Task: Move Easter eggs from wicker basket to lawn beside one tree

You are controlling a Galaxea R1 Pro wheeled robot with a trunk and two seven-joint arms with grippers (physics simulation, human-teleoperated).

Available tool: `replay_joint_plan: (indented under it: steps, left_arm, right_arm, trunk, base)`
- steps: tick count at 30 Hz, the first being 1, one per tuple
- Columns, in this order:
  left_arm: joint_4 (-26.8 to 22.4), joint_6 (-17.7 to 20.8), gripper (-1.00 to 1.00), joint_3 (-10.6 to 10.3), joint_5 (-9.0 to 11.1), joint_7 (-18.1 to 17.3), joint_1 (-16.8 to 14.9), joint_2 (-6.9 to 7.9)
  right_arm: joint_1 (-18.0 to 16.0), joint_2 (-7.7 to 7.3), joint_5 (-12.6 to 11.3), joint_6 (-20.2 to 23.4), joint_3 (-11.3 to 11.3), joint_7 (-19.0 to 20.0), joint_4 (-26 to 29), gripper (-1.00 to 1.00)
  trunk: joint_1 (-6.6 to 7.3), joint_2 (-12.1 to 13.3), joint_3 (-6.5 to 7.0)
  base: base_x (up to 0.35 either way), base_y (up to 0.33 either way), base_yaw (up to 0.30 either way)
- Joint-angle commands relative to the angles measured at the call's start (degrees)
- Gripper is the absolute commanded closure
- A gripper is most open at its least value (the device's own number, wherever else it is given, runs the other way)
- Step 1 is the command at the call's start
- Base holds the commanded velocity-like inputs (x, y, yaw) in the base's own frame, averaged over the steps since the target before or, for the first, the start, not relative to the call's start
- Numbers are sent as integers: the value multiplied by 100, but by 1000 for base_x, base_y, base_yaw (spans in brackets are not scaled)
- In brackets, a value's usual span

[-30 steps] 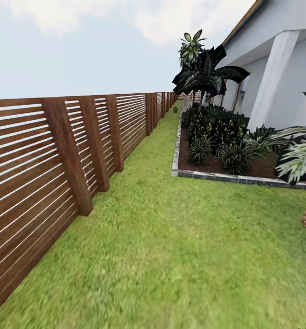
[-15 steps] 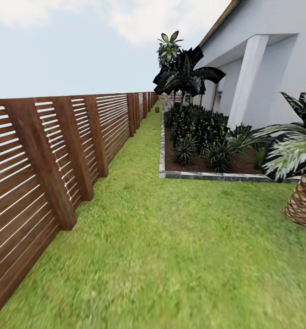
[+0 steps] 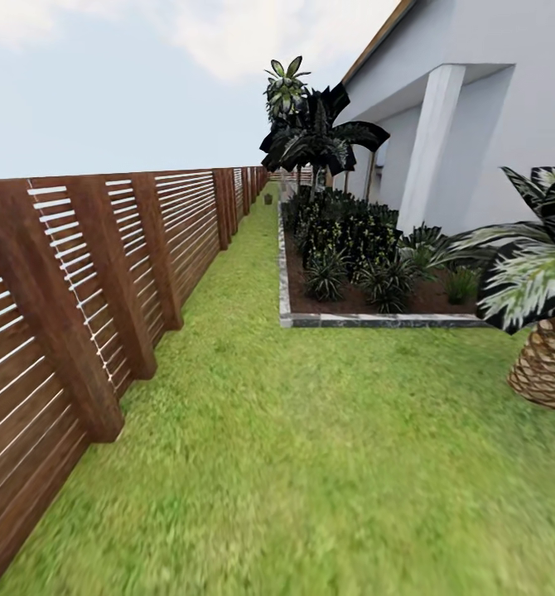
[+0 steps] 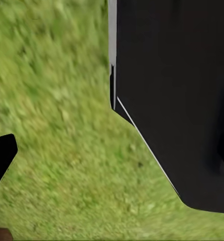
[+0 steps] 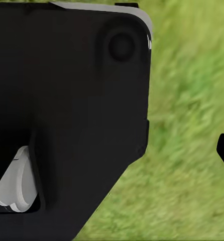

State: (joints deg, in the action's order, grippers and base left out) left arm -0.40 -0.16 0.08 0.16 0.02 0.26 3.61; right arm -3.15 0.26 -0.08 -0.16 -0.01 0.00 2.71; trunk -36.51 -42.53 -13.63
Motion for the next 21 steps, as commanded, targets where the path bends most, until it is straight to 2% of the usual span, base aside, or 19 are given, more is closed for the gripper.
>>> replay_joint_plan:
  steps: [1,21]
  left_arm:
    - [-4,-2,-100,0,2,2,0,0]
    - [-4,-2,-100,0,1,5,0,1]
  right_arm:
    - [-2,0,-1,-2,-1,0,1,-100]
    - [-2,0,0,-2,1,0,1,-100]
  trunk:
    - [-4,-5,-6]
    - [-4,-5,-6]
  base:
    - [276,239,-5]
    - [278,221,0]
